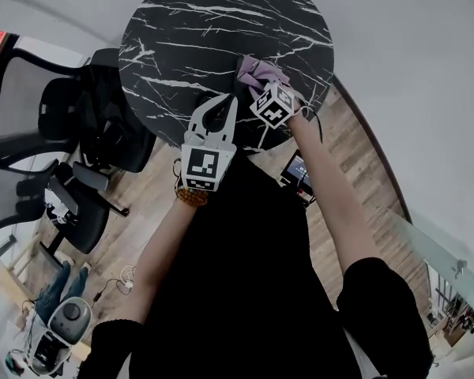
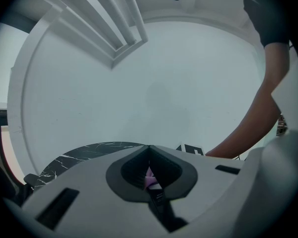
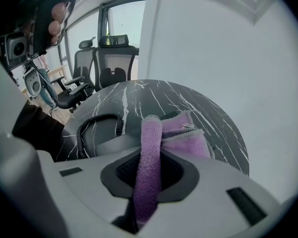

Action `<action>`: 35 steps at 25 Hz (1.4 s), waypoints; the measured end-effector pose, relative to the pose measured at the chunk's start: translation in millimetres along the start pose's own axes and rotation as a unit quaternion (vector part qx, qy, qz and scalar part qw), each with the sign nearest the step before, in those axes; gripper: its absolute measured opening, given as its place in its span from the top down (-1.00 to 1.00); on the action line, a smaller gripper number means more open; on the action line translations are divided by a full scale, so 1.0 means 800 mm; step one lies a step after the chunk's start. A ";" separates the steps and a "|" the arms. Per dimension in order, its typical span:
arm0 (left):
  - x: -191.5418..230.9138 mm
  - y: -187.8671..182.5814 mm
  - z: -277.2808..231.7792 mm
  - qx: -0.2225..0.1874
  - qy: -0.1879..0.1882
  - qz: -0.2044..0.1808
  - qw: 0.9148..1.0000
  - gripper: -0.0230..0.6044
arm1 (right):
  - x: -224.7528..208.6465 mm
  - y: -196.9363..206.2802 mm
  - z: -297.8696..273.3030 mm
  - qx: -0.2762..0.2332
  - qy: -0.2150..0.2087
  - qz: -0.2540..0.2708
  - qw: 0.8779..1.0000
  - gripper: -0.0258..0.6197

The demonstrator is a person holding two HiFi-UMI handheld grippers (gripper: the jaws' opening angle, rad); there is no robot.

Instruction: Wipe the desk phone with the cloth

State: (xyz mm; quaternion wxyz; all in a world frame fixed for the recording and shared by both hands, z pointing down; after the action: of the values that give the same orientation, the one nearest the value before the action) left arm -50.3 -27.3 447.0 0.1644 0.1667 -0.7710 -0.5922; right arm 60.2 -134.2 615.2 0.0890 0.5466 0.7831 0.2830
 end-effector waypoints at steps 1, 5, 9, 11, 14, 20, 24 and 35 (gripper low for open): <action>0.000 0.000 0.000 0.001 0.001 0.000 1.000 0.88 | 0.001 0.000 0.000 0.000 -0.001 0.000 1.000 0.74; -0.003 0.001 -0.001 0.002 0.004 -0.001 1.000 0.88 | 0.007 0.002 0.001 0.004 -0.006 0.000 1.000 0.74; -0.004 0.001 -0.001 0.002 0.007 -0.002 1.000 0.88 | 0.014 0.005 0.001 0.009 -0.013 0.000 1.000 0.74; -0.005 0.000 0.000 0.002 0.008 -0.002 1.000 0.88 | 0.018 0.005 0.001 0.009 -0.016 0.001 1.000 0.74; -0.006 0.000 -0.002 0.002 0.010 -0.002 1.000 0.88 | 0.024 0.008 0.001 0.013 -0.022 0.002 1.000 0.74; -0.006 0.000 -0.003 0.002 0.012 -0.003 1.000 0.88 | 0.044 0.017 -0.003 0.026 -0.046 0.012 0.999 0.74; -0.007 0.001 -0.002 0.002 0.013 -0.003 1.000 0.88 | 0.052 0.019 -0.003 0.028 -0.044 0.013 0.999 0.74; -0.010 0.005 -0.003 0.005 0.013 -0.003 1.000 0.88 | 0.063 0.024 -0.005 0.030 -0.048 0.007 0.998 0.74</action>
State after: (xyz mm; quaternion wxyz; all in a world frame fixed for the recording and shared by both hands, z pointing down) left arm -42.2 -24.7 450.6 0.1720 0.1779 -0.7711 -0.5867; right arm 54.9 -85.2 637.4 0.1084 0.5677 0.7821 0.2331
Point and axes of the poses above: the fingertips, and each gripper's own axes: z backward along the fingers, x to its left, y out of its underside, the point moved 7 cm from there along z, backward along the fingers
